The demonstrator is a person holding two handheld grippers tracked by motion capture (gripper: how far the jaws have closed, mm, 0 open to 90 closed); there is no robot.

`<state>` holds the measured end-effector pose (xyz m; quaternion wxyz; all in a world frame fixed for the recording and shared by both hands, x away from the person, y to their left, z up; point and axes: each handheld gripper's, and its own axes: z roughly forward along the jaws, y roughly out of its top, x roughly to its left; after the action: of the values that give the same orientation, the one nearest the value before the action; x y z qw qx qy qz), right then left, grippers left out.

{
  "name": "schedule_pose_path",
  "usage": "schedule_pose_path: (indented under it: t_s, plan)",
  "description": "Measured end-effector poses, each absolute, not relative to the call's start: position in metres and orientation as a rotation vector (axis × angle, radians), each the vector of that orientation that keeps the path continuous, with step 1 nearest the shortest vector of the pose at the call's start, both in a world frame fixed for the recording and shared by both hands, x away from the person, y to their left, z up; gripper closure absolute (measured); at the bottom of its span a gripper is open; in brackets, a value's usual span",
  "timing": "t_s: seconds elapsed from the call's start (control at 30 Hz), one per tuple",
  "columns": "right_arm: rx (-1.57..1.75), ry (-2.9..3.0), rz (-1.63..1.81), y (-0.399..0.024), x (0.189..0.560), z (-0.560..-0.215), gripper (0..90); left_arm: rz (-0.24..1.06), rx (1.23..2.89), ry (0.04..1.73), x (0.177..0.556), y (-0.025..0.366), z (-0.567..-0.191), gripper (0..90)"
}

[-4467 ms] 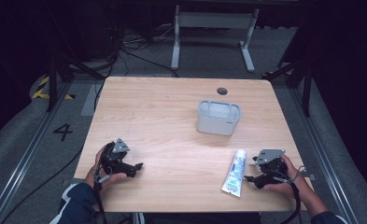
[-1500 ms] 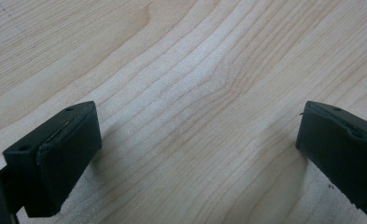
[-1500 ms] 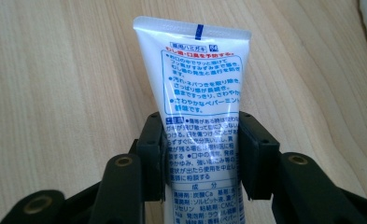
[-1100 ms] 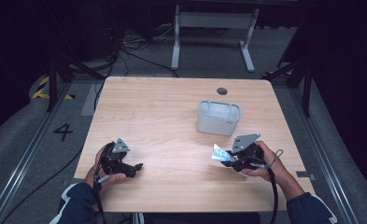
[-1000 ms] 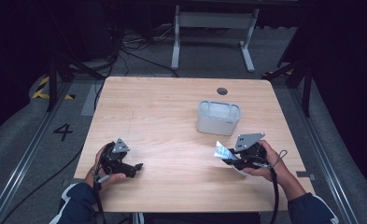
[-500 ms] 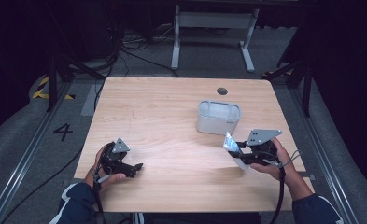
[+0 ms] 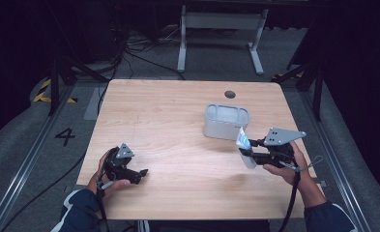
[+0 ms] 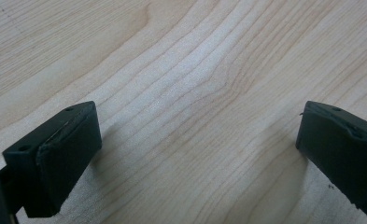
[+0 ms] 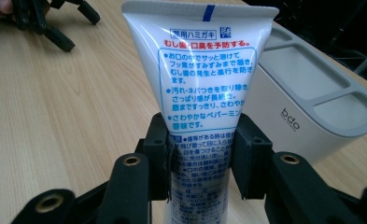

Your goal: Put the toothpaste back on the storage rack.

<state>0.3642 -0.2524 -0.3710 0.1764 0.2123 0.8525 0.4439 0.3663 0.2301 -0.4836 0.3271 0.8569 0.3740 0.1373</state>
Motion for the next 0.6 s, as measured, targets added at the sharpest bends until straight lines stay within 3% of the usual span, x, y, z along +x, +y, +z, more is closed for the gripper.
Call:
schedule_pose_path:
  t_s: [0.6]
  plan:
    - [0.618,2.334,1.290,-0.252,0.373,-0.349,63.2,0.359,2.245,0.980,0.366,0.230,-0.484,0.5]
